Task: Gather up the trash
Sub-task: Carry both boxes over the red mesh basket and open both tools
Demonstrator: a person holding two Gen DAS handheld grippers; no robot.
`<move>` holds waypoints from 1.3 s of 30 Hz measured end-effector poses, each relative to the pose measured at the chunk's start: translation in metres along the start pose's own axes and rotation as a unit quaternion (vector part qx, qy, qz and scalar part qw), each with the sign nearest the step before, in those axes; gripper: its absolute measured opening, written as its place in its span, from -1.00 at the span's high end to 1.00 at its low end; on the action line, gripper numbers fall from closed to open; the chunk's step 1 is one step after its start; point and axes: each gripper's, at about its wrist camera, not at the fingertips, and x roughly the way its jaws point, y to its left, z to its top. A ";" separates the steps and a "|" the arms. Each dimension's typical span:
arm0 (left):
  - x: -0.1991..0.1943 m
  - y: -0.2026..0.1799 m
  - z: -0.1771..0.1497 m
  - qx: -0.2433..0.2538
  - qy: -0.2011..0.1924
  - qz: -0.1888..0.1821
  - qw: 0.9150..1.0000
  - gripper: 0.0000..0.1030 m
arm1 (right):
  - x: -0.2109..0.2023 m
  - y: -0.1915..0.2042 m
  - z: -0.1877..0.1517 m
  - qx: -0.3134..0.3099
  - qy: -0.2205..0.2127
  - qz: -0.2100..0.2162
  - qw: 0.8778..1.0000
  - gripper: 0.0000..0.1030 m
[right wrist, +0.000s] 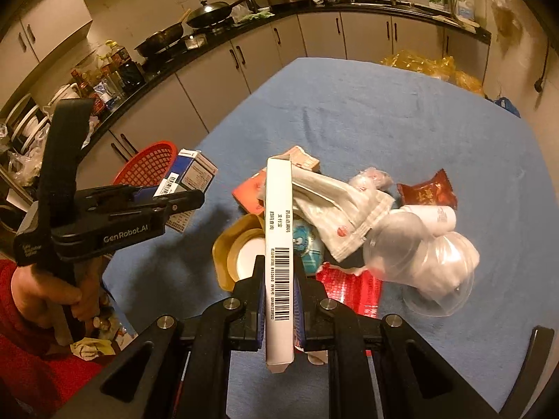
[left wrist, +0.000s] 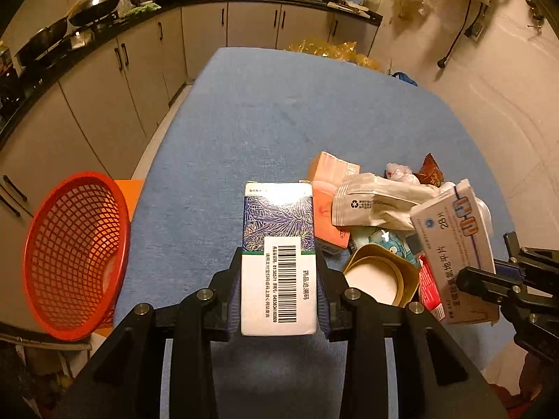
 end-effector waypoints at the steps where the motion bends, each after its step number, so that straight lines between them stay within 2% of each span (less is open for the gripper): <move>1: -0.002 0.001 -0.001 0.001 -0.002 0.003 1.000 0.35 | 0.001 0.001 0.000 -0.001 0.001 0.002 1.000 0.72; 21: -0.038 0.045 -0.019 -0.025 -0.035 0.031 0.999 0.35 | 0.008 0.045 0.021 -0.028 0.009 0.022 0.999 0.72; 29: -0.050 0.081 -0.018 -0.049 -0.046 0.040 0.997 0.35 | 0.022 0.075 0.039 -0.042 0.017 0.037 0.998 0.72; 39: -0.056 0.138 -0.022 -0.086 -0.043 0.054 0.994 0.35 | 0.056 0.131 0.068 -0.055 0.038 0.079 0.995 0.72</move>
